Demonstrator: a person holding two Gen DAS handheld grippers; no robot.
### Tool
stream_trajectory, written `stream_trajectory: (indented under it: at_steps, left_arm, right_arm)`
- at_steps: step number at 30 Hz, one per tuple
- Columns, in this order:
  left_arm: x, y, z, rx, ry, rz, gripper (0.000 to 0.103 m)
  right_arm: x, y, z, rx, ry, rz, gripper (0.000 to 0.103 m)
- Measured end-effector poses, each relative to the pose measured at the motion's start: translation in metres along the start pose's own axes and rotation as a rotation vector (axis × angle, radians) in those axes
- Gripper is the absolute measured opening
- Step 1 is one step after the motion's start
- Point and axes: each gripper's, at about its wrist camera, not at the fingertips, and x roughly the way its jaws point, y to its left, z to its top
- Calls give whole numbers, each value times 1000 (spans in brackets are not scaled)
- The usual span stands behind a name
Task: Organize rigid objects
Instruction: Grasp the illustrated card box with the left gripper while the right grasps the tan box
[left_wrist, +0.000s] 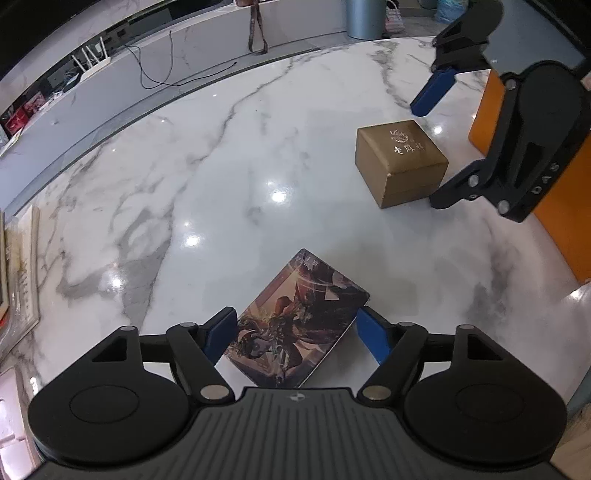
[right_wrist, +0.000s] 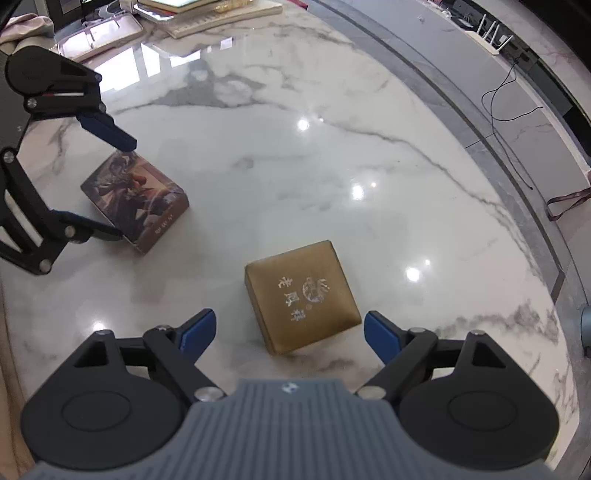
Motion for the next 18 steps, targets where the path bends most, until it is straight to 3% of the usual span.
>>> stream_trajectory:
  at_steps: [4,10,15,18]
  left_arm:
    - [6,1,-1,45,-3,-1,94]
    - [18,9,-2,63,12,-16,94]
    - [24,18,-3,-37,-3,-44,92]
    - [22,14,-4,-74,2,-34,86]
  right_arm:
    - [9,0,4,-14,-2,-1,88]
    - [17,-3,12,9,-5,24,88]
    - [19,-1,16,35,-22,31,87]
    - [13,3,14,62,-35,41,77]
